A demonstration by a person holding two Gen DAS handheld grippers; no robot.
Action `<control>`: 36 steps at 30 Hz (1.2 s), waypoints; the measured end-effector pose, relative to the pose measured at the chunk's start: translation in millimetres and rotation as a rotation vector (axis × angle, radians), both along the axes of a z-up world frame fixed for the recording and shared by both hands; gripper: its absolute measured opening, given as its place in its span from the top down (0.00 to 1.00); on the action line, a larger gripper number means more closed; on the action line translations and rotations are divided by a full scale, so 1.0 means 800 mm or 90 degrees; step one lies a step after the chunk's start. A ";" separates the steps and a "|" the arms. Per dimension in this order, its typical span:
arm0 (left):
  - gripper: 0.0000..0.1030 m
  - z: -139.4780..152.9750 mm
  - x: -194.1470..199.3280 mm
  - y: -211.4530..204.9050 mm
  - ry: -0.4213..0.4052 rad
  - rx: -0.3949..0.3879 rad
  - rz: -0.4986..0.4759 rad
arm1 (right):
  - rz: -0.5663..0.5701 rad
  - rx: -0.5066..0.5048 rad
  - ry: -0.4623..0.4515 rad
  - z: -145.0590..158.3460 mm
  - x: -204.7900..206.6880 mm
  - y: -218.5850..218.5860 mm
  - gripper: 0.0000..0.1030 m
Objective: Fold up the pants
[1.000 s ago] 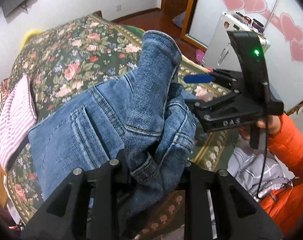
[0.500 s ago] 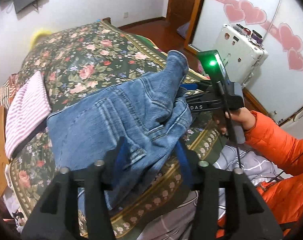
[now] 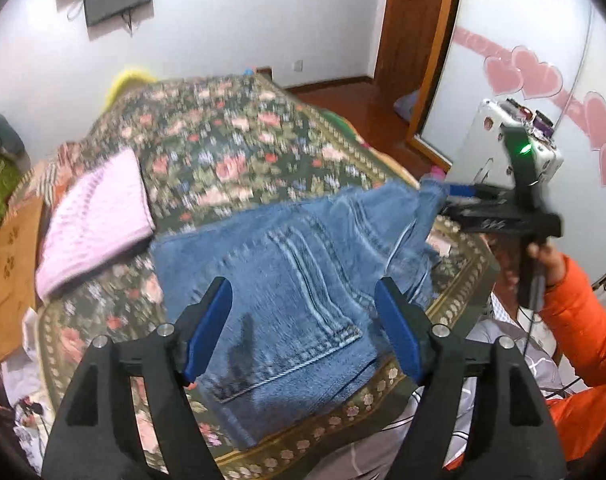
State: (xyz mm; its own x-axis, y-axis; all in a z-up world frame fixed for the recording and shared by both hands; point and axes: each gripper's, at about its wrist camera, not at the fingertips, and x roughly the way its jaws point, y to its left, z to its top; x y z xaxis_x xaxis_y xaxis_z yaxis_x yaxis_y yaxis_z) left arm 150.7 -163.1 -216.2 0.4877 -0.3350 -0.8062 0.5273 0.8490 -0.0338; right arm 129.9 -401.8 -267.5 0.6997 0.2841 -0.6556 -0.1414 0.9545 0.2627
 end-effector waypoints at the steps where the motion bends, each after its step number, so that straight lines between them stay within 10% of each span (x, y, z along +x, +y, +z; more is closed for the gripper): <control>1: 0.29 -0.009 0.002 -0.002 0.007 0.006 0.000 | 0.001 -0.003 0.003 -0.001 -0.002 0.001 0.19; 10: 0.23 -0.071 0.015 -0.019 0.023 0.037 0.018 | 0.047 -0.007 0.055 -0.019 -0.035 0.015 0.19; 22: 0.22 -0.052 0.032 -0.034 0.027 -0.006 0.021 | 0.060 -0.004 0.112 -0.060 -0.032 0.032 0.19; 36: 0.10 -0.075 0.024 -0.064 -0.009 0.052 0.019 | 0.061 0.007 0.000 -0.012 -0.028 0.048 0.19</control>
